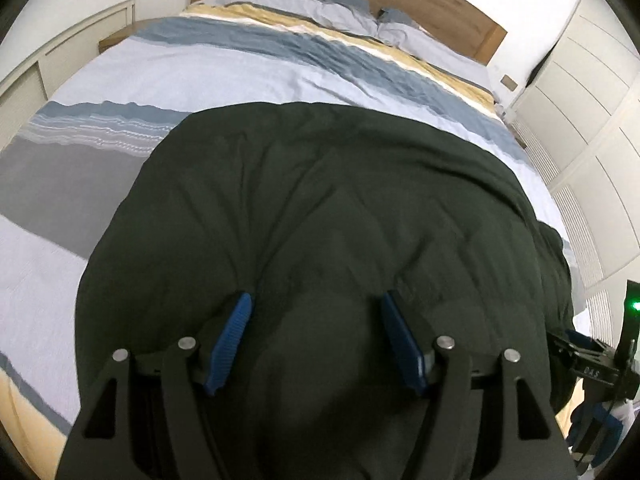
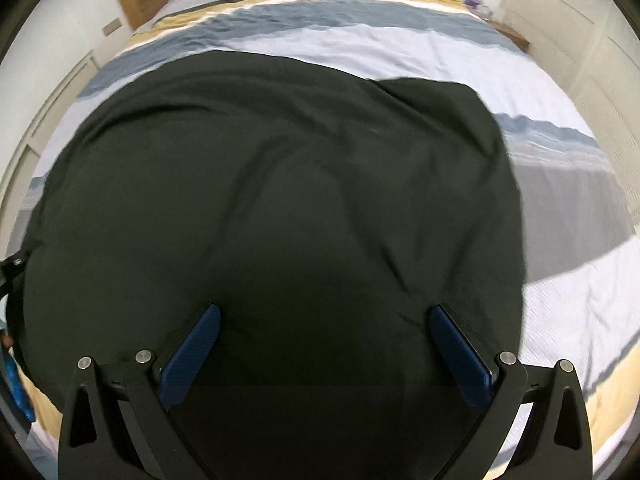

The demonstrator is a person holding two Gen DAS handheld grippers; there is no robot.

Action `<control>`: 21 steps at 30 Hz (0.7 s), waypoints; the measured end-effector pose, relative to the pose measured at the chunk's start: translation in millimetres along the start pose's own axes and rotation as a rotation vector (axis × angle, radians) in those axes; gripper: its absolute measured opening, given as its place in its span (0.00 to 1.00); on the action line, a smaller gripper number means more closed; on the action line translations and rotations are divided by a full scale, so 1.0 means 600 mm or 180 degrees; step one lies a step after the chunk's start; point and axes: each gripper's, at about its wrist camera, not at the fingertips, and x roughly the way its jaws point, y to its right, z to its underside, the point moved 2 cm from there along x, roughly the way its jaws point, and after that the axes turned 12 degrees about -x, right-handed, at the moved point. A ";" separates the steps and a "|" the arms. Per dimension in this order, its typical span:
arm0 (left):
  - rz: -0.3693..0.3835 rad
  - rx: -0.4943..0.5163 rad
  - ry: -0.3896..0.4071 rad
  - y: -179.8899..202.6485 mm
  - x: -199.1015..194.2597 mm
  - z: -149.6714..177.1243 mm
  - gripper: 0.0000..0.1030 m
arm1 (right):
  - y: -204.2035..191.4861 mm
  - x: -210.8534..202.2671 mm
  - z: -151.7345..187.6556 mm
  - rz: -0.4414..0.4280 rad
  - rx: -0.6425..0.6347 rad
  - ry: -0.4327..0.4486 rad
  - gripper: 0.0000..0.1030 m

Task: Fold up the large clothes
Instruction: 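Open both grippers and pull them back from the coat bundle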

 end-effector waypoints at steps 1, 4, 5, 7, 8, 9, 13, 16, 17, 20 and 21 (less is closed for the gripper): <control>0.0004 0.0007 0.0013 0.001 -0.006 0.007 0.68 | 0.003 -0.002 0.006 0.0025 0.0006 -0.0002 0.99; 0.0023 0.0018 0.0039 0.002 -0.035 0.042 0.71 | 0.000 -0.017 0.027 0.0083 0.0032 -0.0004 0.99; 0.0018 0.0035 0.0048 0.001 -0.043 0.052 0.72 | -0.003 -0.023 0.034 0.0090 0.0031 0.0006 0.99; -0.0012 0.0098 0.0072 0.003 -0.061 0.073 0.72 | -0.015 -0.039 0.050 0.0080 -0.0009 0.0038 0.99; -0.0020 0.0131 0.0094 0.005 -0.072 0.087 0.73 | -0.016 -0.042 0.054 0.0084 -0.0035 0.0052 0.99; -0.0030 0.0139 0.0102 0.005 -0.079 0.096 0.73 | -0.023 -0.051 0.064 0.0098 -0.0062 0.0081 0.99; -0.0037 0.0138 0.0061 0.002 -0.099 0.139 0.77 | -0.042 -0.071 0.107 0.0131 -0.0093 0.0147 0.99; -0.0016 0.0124 0.0008 -0.002 -0.106 0.171 0.78 | -0.046 -0.075 0.130 0.0134 -0.0082 0.0156 0.99; -0.0015 0.0129 -0.0012 -0.004 -0.109 0.181 0.78 | -0.052 -0.076 0.135 0.0133 -0.0086 0.0158 0.99; 0.0022 0.0160 -0.0079 -0.005 -0.111 0.212 0.78 | -0.076 -0.086 0.162 0.0167 -0.0143 0.0182 0.99; 0.0016 0.0174 -0.0081 -0.006 -0.112 0.222 0.78 | -0.089 -0.091 0.175 0.0162 -0.0167 0.0208 0.99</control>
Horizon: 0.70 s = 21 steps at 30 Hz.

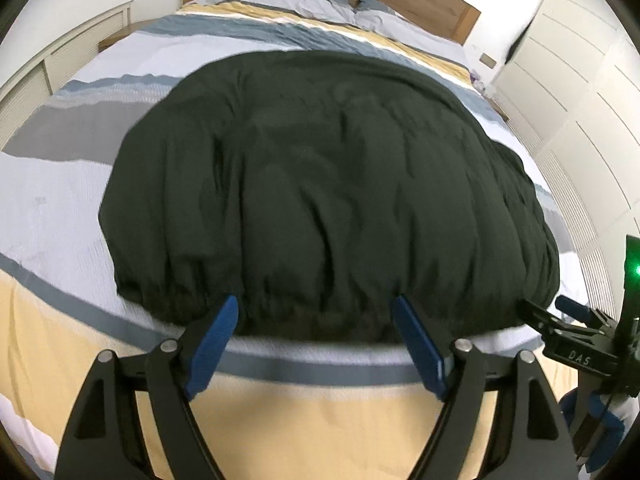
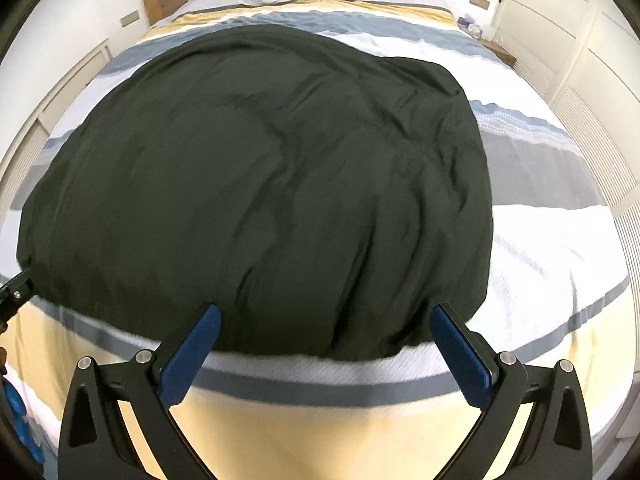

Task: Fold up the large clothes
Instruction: 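Open both grippers and pull them back from the coat bundle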

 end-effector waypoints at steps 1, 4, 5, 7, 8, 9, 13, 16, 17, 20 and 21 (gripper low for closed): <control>-0.0020 0.0019 0.0012 -0.001 -0.001 0.011 0.78 | -0.006 -0.004 0.006 0.0002 -0.0013 0.0018 0.99; -0.0065 0.0019 0.0031 -0.004 -0.002 0.033 0.78 | -0.020 -0.011 0.028 -0.0006 -0.0053 0.0084 0.99; -0.0084 0.0015 0.0040 -0.005 -0.004 0.040 0.78 | -0.025 -0.016 0.038 -0.0002 -0.0059 0.0094 0.99; -0.0148 0.0014 0.0067 -0.006 -0.007 0.051 0.78 | -0.024 -0.015 0.047 0.0024 -0.0065 0.0119 0.99; -0.0178 0.0022 0.0084 -0.005 -0.008 0.054 0.78 | -0.021 -0.013 0.051 0.0027 -0.0048 0.0124 0.99; -0.0178 0.0033 0.0110 -0.002 -0.012 0.059 0.78 | -0.018 -0.012 0.053 0.0025 -0.0027 0.0131 0.99; -0.0211 0.0073 0.0157 0.007 -0.021 0.069 0.78 | -0.015 -0.018 0.066 0.0049 0.0016 0.0178 0.99; -0.0258 0.0146 0.0168 0.011 -0.026 0.073 0.78 | -0.016 -0.028 0.075 0.0094 -0.0010 0.0238 0.99; -0.0259 0.0163 0.0157 0.012 -0.026 0.074 0.78 | -0.015 -0.031 0.077 0.0124 -0.0022 0.0263 0.99; -0.0277 0.0217 0.0143 0.015 -0.027 0.082 0.78 | -0.011 -0.036 0.085 0.0155 -0.0008 0.0304 0.99; -0.0278 0.0225 0.0136 0.016 -0.027 0.084 0.78 | -0.009 -0.037 0.087 0.0162 -0.0003 0.0309 0.99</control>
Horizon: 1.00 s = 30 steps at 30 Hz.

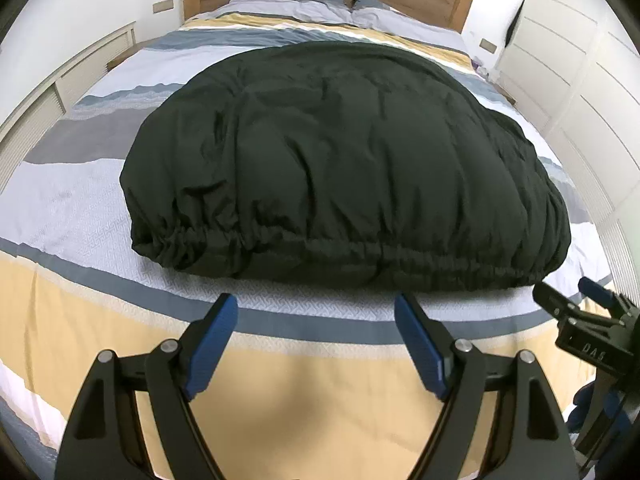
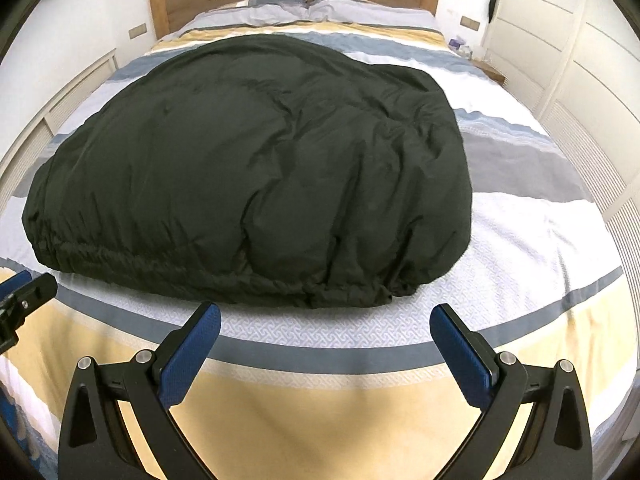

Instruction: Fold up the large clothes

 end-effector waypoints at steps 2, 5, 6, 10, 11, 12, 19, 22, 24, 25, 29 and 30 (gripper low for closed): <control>0.0002 0.0018 -0.0007 0.002 -0.001 0.005 0.78 | 0.003 -0.004 0.004 0.0016 0.0011 0.0016 0.99; -0.0017 0.0059 0.0008 0.006 -0.003 0.009 0.78 | 0.009 -0.007 0.008 0.0030 0.0035 0.0030 0.99; -0.0016 0.0068 0.0008 0.007 -0.003 0.010 0.78 | 0.010 -0.007 0.009 0.0030 0.0039 0.0033 0.99; -0.0043 0.0084 0.0041 0.010 -0.006 0.012 0.78 | 0.012 -0.012 0.017 0.0007 0.0050 0.0058 0.99; -0.0061 0.0086 0.0057 0.010 -0.007 0.013 0.78 | 0.011 -0.013 0.019 0.0003 0.0045 0.0062 0.99; -0.0092 0.0090 0.0085 0.011 -0.008 0.013 0.78 | 0.012 -0.014 0.021 -0.0002 0.0042 0.0067 0.99; -0.0133 0.0124 0.0106 0.013 -0.011 0.017 0.78 | 0.014 -0.015 0.028 -0.0046 0.0035 0.0079 0.99; -0.0152 0.0154 0.0139 0.015 -0.013 0.018 0.78 | 0.015 -0.016 0.029 -0.0062 0.0026 0.0089 0.99; -0.0140 0.0170 0.0144 0.017 -0.014 0.019 0.78 | 0.014 -0.016 0.029 -0.0066 0.0019 0.0097 0.99; -0.0150 0.0185 0.0157 0.018 -0.014 0.019 0.78 | 0.014 -0.016 0.029 -0.0068 0.0016 0.0100 0.99; -0.0150 0.0214 0.0165 0.020 -0.015 0.020 0.78 | 0.014 -0.016 0.031 -0.0077 0.0012 0.0098 0.99; -0.0151 0.0220 0.0170 0.020 -0.015 0.020 0.78 | 0.014 -0.016 0.031 -0.0079 0.0010 0.0096 0.99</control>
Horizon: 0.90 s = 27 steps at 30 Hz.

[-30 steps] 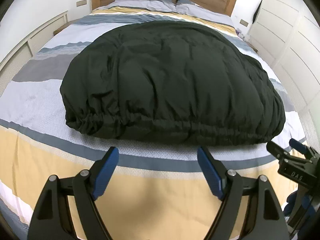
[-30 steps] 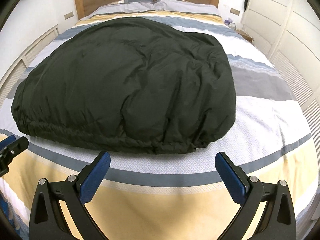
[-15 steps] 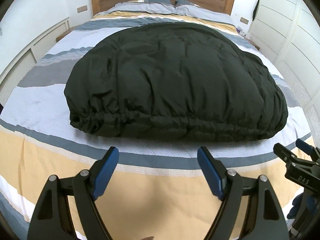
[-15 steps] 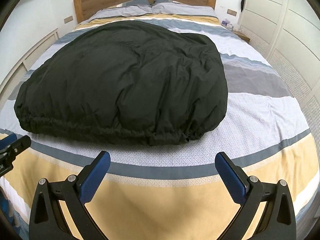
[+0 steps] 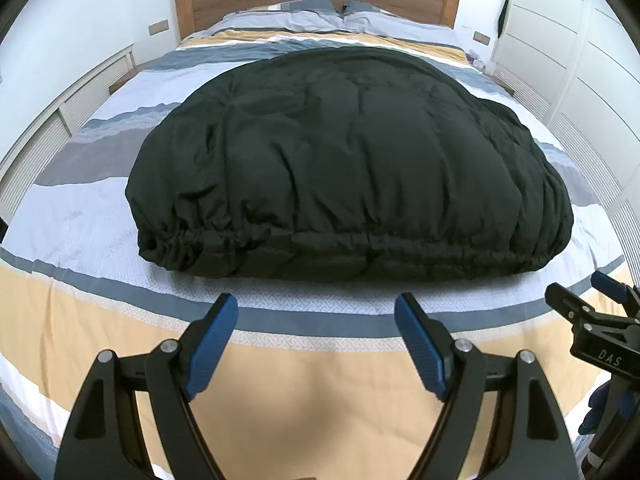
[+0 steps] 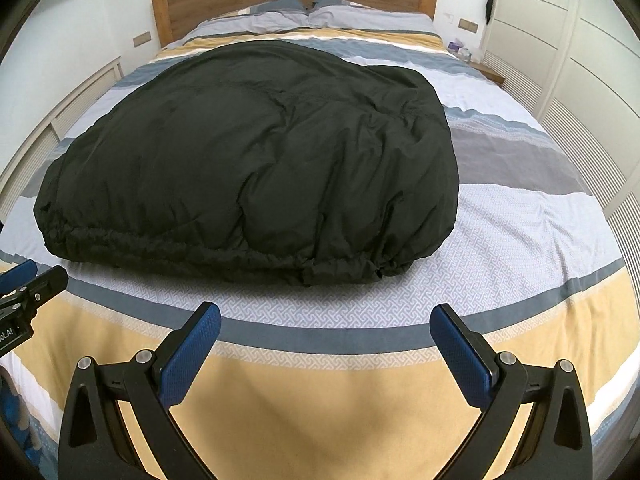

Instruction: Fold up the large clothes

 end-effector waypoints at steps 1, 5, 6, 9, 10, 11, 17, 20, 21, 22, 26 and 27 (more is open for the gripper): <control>0.0004 0.0002 0.0000 0.001 -0.001 0.002 0.78 | 0.000 0.000 0.000 -0.0002 -0.0001 0.0000 0.99; 0.0016 0.0013 -0.0001 0.003 -0.001 0.004 0.78 | -0.001 0.000 0.001 -0.0002 -0.0001 -0.0006 0.99; 0.0022 0.0014 -0.0003 0.003 0.000 0.004 0.78 | -0.002 0.000 0.002 -0.0002 -0.0003 -0.0011 0.99; 0.0021 0.0029 0.0003 0.005 -0.001 0.006 0.78 | -0.002 0.001 0.004 -0.0005 -0.0012 -0.0021 0.99; 0.0024 0.0030 0.0004 0.005 -0.001 0.006 0.78 | -0.002 0.001 0.004 -0.0005 -0.0011 -0.0022 0.99; 0.0027 0.0031 0.0010 0.005 -0.001 0.007 0.78 | -0.003 0.001 0.005 -0.0005 -0.0014 -0.0025 0.99; 0.0027 0.0051 0.0050 0.007 -0.004 0.009 0.78 | -0.004 0.001 0.007 0.0000 -0.0020 -0.0034 0.99; 0.0034 0.0059 0.0046 0.008 -0.003 0.010 0.78 | -0.003 0.001 0.010 0.0006 -0.0019 -0.0041 0.99; 0.0035 0.0064 0.0044 0.008 -0.003 0.010 0.78 | -0.002 0.001 0.010 0.0008 -0.0016 -0.0042 0.99; 0.0038 0.0068 0.0043 0.009 -0.003 0.010 0.78 | -0.001 0.001 0.010 0.0009 -0.0018 -0.0042 0.99; 0.0047 0.0068 0.0037 0.009 -0.002 0.010 0.78 | 0.001 0.002 0.011 0.0016 -0.0018 -0.0045 0.99; 0.0049 0.0066 0.0035 0.009 -0.002 0.010 0.78 | 0.002 0.002 0.010 0.0017 -0.0022 -0.0048 0.99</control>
